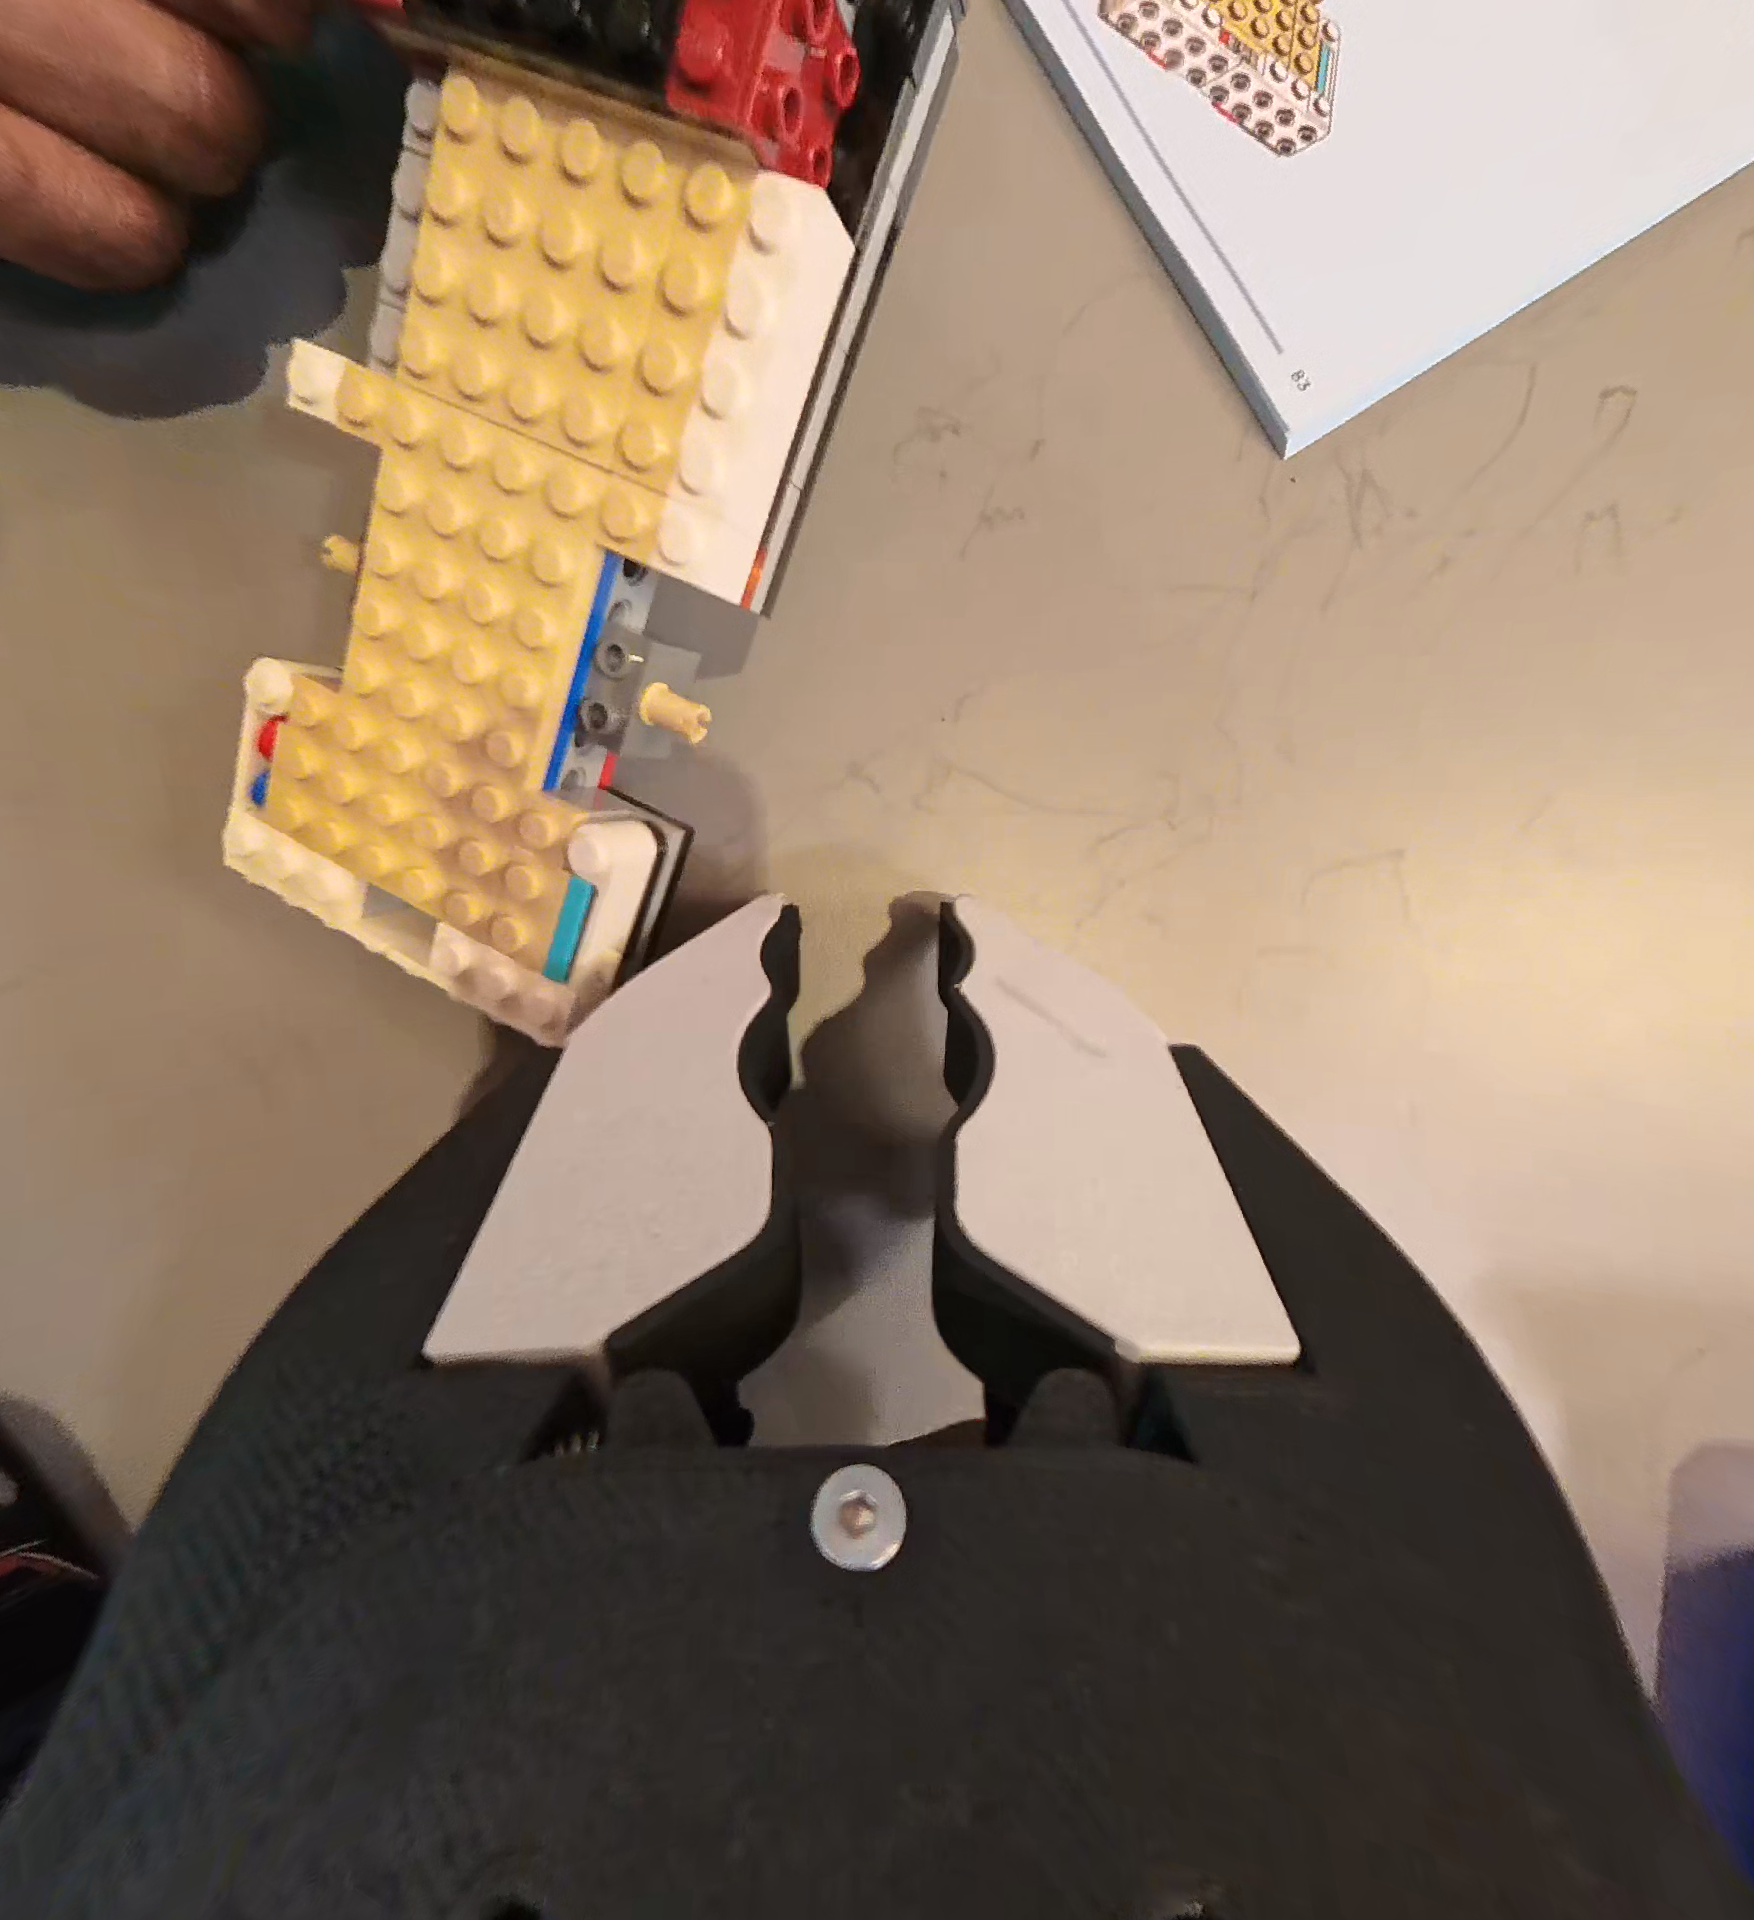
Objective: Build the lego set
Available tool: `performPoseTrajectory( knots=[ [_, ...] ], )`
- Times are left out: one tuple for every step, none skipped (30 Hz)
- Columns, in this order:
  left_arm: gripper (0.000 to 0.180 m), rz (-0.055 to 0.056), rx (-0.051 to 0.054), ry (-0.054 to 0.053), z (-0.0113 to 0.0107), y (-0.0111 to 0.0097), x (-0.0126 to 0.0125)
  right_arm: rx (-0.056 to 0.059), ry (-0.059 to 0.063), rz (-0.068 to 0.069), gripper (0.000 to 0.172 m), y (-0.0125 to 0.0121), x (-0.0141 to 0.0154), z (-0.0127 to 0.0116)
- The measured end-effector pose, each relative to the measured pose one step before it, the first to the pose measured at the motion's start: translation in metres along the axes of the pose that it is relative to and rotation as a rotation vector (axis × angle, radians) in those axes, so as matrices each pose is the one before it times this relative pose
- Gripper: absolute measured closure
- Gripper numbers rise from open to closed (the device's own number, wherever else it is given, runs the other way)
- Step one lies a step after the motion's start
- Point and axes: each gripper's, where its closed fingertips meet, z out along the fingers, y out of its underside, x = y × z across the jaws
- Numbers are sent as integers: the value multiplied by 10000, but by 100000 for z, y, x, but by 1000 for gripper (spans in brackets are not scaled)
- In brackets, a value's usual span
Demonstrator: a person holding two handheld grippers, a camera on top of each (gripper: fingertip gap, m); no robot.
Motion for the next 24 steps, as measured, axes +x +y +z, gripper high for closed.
performPoseTrajectory(
  knots=[
    [128,7,5,-3,-13,-20,12,139,-31,62,146,-5,73,-234],
    [128,-6,6,2,-10,-21,-5,181,-69,75,145,33,95,-391],
    [128,-13,7,1,-13,-6,-7,251,24,115,144,33,332,-585],
    [128,-9,3,5,2,-4,13,374,111,95,143,-56,557,-789],
    [128,20,-37,12,-24,57,23,446,154,39,143,-85,718,-992],
    [128,11,-34,-4,-46,37,-21,417,240,65,144,30,956,-1124],
    [128,-23,6,1,-81,-23,-32,245,346,180,144,276,1239,-1196],
    [128,-43,30,3,-78,-52,-54,182,282,184,144,356,1240,-1206],
    [128,-18,20,7,-68,-46,-10,138,156,144,144,449,1044,-1167],
    [128,18,-9,19,-38,10,37,-25,118,122,144,662,914,-1043],
    [128,24,-15,21,-9,14,62,-160,164,87,144,839,916,-842],
    [128,11,-1,11,6,18,61,-323,200,1,144,892,893,-573],
    [128,22,-2,18,29,36,84,-392,212,-101,144,799,835,-392],
    [128,47,-34,28,53,76,100,-309,192,-126,144,668,696,-310],
    [128,43,-40,30,47,85,96,-281,-34,-63,143,662,255,-242],
    [128,7,-16,18,38,56,39,-260,-338,-16,143,717,-311,-186],
    [128,-24,7,2,5,20,-4,-375,-464,89,144,938,-645,-70],
    [128,-37,13,-8,2,21,-46,-496,-353,181,143,1054,-571,71],
    [128,-33,2,-14,10,21,-54,-384,-175,150,143,889,-398,170],
    [128,-30,-5,-6,14,34,-35,-277,-164,102,143,688,-406,190],
    [129,-18,-10,-1,26,40,-30,-147,-181,138,144,436,-413,155],
    [129,-19,-10,-3,12,39,-30,-13,-183,196,144,168,-385,121],
    [128,-29,-14,3,21,48,-27,59,-213,231,144,21,-409,95],
    [129,-21,-14,0,22,47,-37,62,-163,222,144,-10,-383,105]
  ],
)
